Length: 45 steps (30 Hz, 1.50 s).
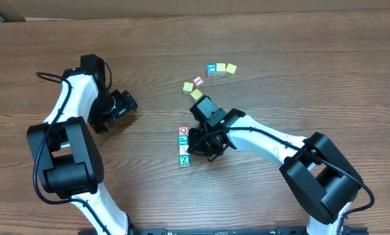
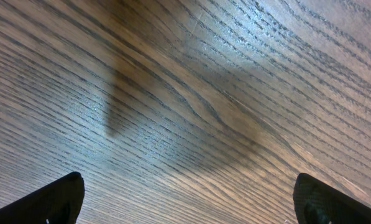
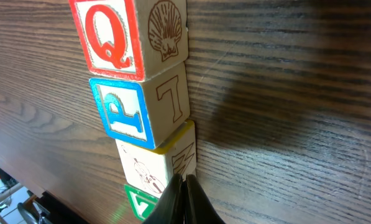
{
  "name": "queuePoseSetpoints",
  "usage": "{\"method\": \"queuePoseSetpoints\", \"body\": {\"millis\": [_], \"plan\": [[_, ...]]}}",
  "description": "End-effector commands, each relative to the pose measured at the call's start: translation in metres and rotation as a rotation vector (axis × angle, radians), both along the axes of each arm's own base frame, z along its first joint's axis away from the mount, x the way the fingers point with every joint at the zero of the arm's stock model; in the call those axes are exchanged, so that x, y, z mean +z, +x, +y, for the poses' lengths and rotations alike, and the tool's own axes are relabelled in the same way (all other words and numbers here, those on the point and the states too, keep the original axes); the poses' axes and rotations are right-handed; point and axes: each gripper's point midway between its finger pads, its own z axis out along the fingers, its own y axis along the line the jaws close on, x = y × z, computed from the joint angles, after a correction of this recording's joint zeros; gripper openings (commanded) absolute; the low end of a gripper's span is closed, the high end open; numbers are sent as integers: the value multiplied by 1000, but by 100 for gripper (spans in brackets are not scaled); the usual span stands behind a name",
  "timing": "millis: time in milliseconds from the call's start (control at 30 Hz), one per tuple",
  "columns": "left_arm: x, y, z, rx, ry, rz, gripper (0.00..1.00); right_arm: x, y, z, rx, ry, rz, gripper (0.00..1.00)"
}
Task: Flip 4 blocks
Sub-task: 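Press the right gripper along the row's right side to straighten it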
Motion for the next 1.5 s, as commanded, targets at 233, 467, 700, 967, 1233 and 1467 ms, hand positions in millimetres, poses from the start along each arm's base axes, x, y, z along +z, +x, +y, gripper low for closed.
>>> {"method": "queuePoseSetpoints", "body": {"millis": [233,467,700,967,1233,1467], "plan": [[4,4,-1,-6,13,-14,100,9,11,-14,-37,-56,-44,4],[4,4,-1,-6,13,-13,100,8,9,-11,-26,-92,-96,4],[4,4,-1,-6,13,-13,100,10,22,-8,-43,-88,-156,4],[4,4,-1,-6,13,-14,100,12,23,-1,-36,-60,-166,4],[4,4,-1,-6,13,-14,100,14,22,1,-31,-45,-163,4],[4,4,-1,-6,13,-14,100,17,19,8,-15,-6,-148,4]]}}
